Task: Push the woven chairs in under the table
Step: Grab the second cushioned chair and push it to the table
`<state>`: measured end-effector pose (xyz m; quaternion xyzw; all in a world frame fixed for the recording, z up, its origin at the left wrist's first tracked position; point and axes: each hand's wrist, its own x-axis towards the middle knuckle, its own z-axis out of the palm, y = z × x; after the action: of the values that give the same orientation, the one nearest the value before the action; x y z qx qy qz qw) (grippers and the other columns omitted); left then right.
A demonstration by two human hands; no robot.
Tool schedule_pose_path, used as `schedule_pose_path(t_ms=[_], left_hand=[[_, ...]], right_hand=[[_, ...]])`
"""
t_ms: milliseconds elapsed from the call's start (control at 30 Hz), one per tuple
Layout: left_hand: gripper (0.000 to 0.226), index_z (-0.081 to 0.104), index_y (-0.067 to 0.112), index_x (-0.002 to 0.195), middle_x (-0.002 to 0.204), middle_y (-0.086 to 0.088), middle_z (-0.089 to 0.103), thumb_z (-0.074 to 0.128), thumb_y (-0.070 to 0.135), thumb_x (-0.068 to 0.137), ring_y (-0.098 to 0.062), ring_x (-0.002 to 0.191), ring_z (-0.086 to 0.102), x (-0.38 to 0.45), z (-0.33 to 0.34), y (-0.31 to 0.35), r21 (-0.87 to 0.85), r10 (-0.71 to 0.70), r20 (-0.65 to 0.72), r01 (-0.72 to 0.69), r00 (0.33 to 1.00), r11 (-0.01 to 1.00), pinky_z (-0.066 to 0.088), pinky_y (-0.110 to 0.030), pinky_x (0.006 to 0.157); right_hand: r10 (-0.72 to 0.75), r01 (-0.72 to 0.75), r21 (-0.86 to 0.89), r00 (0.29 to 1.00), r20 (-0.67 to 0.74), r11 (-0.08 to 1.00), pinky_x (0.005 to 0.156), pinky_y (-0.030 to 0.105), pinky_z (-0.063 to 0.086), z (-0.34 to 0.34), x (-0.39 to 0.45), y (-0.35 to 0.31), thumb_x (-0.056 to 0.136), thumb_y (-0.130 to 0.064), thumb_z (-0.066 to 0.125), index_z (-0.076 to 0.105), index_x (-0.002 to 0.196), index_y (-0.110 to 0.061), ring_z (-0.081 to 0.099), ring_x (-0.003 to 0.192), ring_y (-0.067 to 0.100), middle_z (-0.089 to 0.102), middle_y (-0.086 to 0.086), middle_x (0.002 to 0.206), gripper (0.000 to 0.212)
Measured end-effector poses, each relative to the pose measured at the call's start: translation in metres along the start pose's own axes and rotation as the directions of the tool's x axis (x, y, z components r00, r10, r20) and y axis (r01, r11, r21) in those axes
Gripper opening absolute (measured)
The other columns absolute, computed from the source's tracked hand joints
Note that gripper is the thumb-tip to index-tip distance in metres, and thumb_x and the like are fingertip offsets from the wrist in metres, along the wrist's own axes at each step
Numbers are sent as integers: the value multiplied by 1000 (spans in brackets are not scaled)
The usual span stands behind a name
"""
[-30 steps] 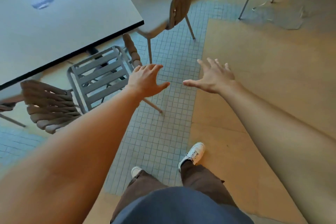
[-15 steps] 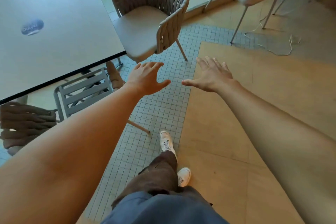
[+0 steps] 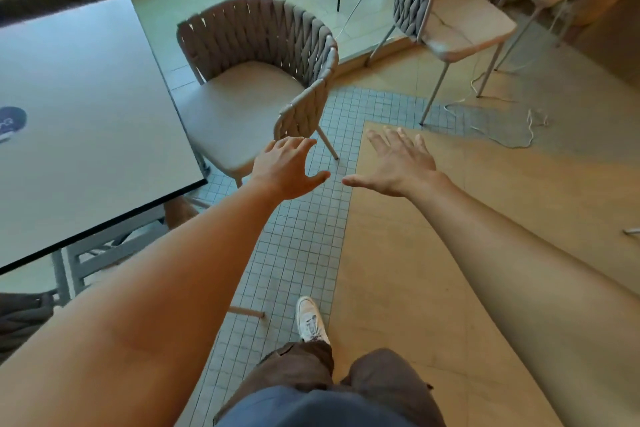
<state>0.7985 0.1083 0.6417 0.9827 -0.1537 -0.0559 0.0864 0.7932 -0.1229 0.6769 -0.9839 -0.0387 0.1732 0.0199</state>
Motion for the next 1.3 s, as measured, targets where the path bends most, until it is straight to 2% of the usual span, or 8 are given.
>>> schedule_pose_path(t_ms=[433,567,867,1100,1300], left_hand=[[67,46,31,134,135,0,56,47,76,84,-26,121,54,125,-3,-10,44,-46,-14,47,999,998,43,-45,105],[62,46,30,129,132,-2,57,48,74,84,-25,115,55,174,-4,-5,26,-139,-27,140,990,990,44,-44,100],[76,40,30,143,138,-2,55,45,77,83,-24,120,53,242,7,28,-1,-366,-44,366,930,931,40,-43,103],[76,39,29,143,136,-3,56,44,77,83,-23,121,53,273,22,14,-23,-473,16,474,881,880,39,-44,105],[75,43,27,141,136,-3,56,46,75,83,-24,122,52,310,42,-28,-23,-522,80,525,849,851,37,-44,107]], right_hand=[[-148,148,-85,989,-1,985,124,55,1,-37,140,44,69,-97,45,2,162,-31,1,157,30,3,9,171,122],[-235,235,-87,972,6,968,125,56,3,-56,195,68,70,-95,48,3,163,-30,2,157,30,5,10,171,121],[-396,401,-137,916,62,906,125,56,3,-88,300,118,70,-94,49,4,162,-31,2,157,30,5,11,171,120],[-506,520,-189,854,119,833,125,56,2,-86,370,108,70,-95,48,4,162,-29,0,157,31,5,11,171,122],[-562,581,-178,813,150,794,124,57,3,-86,428,78,72,-91,52,2,162,-31,0,156,33,4,13,171,119]])
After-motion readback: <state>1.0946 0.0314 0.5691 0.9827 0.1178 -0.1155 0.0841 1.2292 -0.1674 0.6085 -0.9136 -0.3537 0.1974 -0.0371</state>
